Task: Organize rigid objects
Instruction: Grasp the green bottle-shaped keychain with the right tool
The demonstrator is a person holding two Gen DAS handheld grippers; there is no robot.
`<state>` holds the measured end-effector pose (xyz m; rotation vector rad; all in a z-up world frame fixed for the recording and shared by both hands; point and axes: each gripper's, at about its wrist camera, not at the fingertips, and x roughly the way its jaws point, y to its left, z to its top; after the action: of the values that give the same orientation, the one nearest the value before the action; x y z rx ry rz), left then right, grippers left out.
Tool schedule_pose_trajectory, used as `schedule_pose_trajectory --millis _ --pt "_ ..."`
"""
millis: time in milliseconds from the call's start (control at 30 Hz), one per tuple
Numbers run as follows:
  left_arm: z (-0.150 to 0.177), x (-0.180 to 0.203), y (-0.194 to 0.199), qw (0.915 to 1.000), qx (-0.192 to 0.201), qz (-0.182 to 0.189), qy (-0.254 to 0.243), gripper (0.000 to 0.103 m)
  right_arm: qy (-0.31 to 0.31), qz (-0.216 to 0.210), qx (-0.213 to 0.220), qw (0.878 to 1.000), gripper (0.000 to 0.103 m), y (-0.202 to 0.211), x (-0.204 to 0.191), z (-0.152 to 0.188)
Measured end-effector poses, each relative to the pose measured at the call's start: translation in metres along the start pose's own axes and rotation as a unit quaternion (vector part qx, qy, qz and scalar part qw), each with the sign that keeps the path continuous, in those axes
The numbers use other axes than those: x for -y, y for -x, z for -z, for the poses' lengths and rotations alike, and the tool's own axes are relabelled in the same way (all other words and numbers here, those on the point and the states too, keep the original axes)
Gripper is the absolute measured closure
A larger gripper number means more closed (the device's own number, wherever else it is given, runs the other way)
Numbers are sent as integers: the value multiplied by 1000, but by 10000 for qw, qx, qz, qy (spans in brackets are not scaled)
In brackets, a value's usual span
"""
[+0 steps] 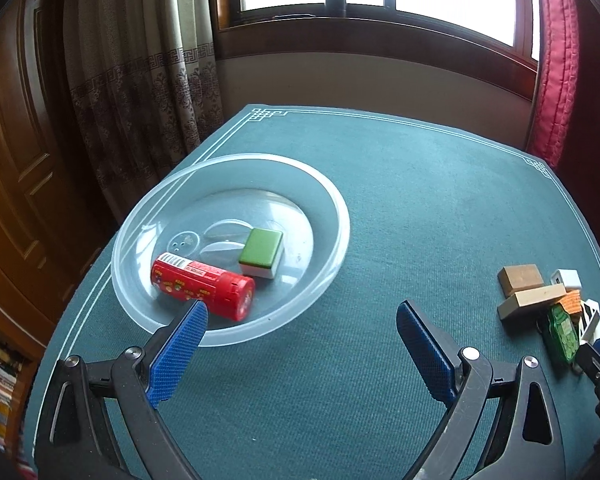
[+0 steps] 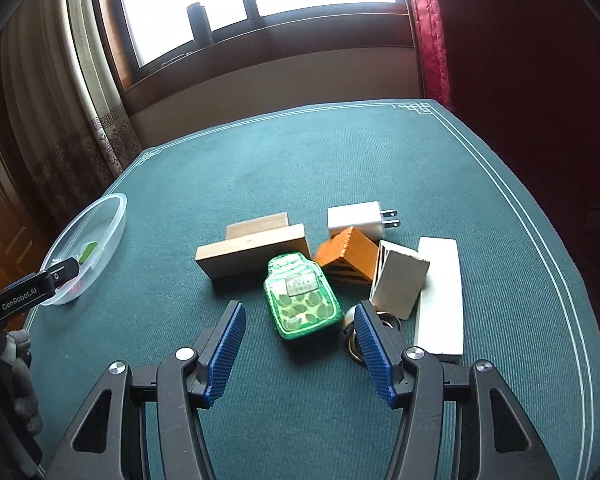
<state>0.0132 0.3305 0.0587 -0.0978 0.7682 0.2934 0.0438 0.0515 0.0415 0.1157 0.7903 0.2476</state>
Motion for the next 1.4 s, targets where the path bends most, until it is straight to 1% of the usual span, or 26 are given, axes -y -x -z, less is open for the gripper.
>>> schedule_pose_trajectory --millis 167,333,600,767,967,1167,1200,1300,1400 --pt "4 19 1 9997 -75 126 -197 7 -59 -135 37 9999 43 0 5 0" --pt "6 28 0 9994 -125 180 -285 7 148 -216 32 9997 43 -6 0 -4" --pt "8 30 -3 9991 -210 228 -298 7 288 -217 -161 9992 43 -26 0 -11" --pt "11 30 -8 9987 -265 270 -331 7 316 -242 -298 9988 43 -36 1 -11" --pt "12 30 -12 9985 -310 282 -354 7 494 -250 -437 9975 43 -42 -2 -9" --pt "13 31 -14 9983 -341 284 -370 7 801 -88 -460 9957 45 -45 -10 -7" --pt "13 31 -14 9983 -344 286 -373 7 862 -17 -457 9952 46 -46 -12 -7" --pt "14 31 -13 9981 -341 299 -405 7 1034 155 -453 9935 54 -47 -17 -6" --pt "14 31 -12 9981 -328 303 -435 7 1100 190 -439 9928 55 -45 -18 -4"
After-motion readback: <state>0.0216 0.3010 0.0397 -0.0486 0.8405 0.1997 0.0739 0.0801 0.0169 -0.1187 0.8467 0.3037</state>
